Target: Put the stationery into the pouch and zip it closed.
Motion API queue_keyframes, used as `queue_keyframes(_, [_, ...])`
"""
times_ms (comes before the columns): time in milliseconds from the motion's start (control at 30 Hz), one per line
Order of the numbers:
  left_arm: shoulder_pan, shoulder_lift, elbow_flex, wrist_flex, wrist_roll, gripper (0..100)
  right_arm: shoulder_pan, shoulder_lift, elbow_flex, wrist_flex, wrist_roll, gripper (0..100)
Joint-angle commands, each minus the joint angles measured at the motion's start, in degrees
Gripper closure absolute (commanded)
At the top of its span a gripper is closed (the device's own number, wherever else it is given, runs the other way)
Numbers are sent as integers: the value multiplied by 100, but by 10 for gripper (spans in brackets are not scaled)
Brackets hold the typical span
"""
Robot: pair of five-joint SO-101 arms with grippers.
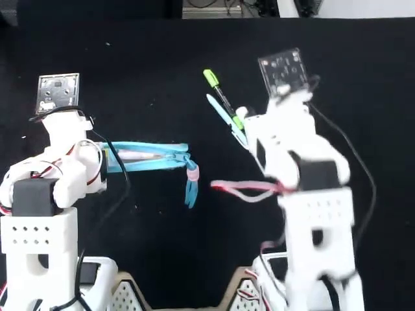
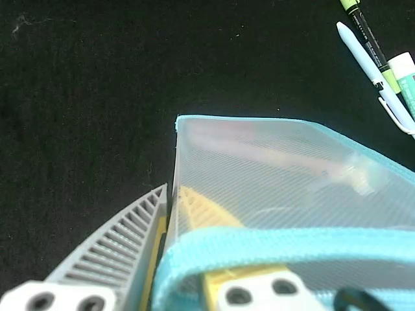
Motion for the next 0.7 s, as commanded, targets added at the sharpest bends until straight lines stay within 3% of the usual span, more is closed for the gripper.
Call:
queue_keyframes(0, [-66, 44, 180, -9, 44, 970, 273, 954, -119, -501, -18, 828])
queue_keyframes(367, [-66, 44, 180, -9, 44, 970, 343, 4198, -1886, -774, 237, 828])
queue_keyframes(667, [-66, 44, 180, -9, 44, 970, 334, 6009, -3459, -774, 237, 828])
